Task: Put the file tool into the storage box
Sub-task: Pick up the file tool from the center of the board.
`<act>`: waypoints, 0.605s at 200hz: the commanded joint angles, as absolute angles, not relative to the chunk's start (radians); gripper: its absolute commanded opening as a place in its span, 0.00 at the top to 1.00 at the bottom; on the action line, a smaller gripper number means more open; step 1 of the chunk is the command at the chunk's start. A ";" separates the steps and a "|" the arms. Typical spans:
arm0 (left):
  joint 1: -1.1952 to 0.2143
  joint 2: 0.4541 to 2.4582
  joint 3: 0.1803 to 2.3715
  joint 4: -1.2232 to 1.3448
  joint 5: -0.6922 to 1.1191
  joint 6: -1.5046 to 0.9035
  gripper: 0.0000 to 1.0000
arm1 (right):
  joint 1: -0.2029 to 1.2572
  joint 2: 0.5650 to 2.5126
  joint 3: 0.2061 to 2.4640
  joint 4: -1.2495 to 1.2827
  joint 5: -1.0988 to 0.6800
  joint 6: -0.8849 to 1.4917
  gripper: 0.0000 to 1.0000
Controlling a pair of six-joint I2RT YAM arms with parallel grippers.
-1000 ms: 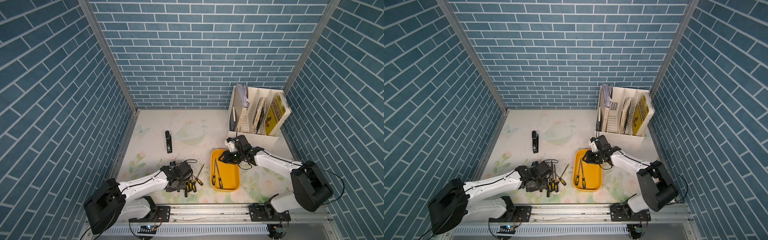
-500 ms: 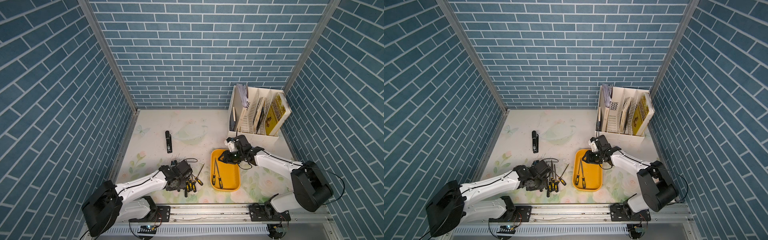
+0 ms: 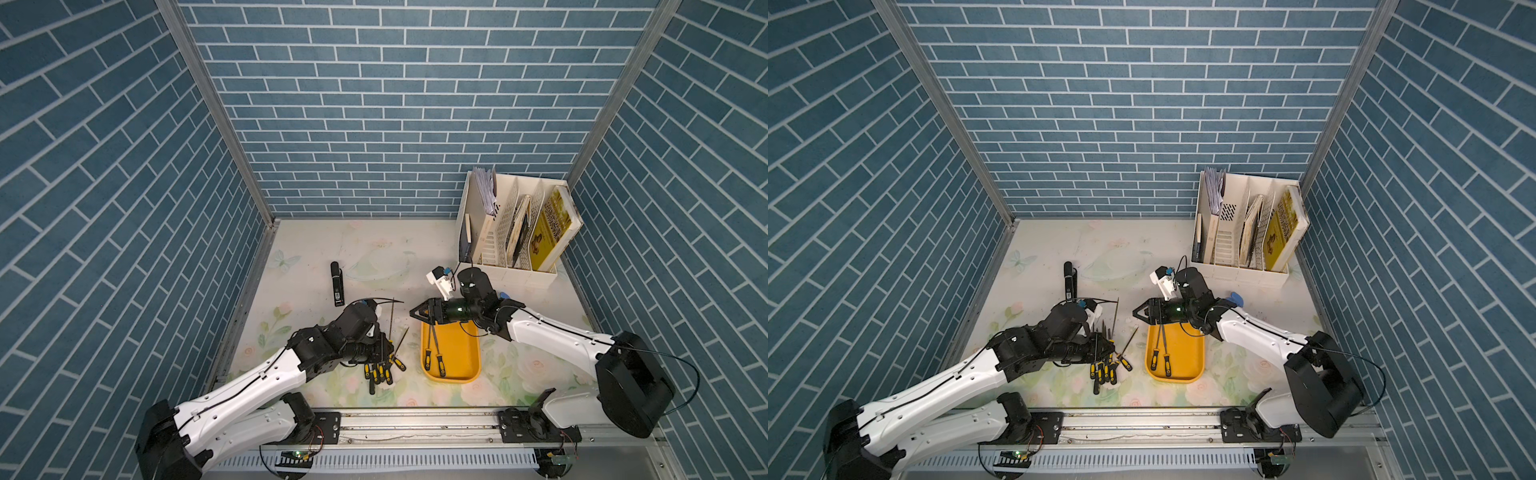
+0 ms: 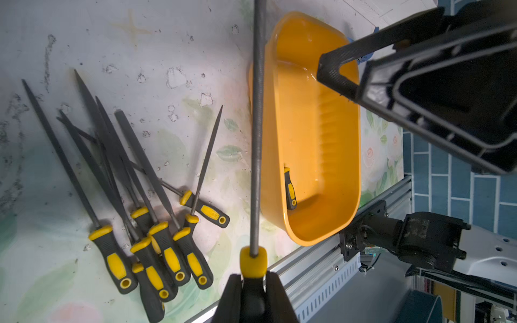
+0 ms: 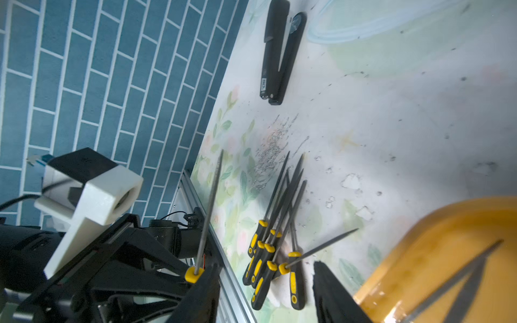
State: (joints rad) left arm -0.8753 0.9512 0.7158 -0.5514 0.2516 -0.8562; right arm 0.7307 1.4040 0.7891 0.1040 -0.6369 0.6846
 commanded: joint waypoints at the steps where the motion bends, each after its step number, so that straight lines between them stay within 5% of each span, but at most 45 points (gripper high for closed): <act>1: -0.889 0.954 0.710 -0.511 0.288 -0.850 1.00 | 0.753 1.432 0.804 0.194 -0.658 0.727 0.44; 121: -0.900 0.975 0.699 -0.484 0.295 -0.861 1.00 | 0.801 1.561 0.881 0.277 -0.670 0.761 0.53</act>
State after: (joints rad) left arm -0.8955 0.9691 0.7063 -0.5011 0.2909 -0.8608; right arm 0.7918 1.5223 0.8448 0.2359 -0.6556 0.7361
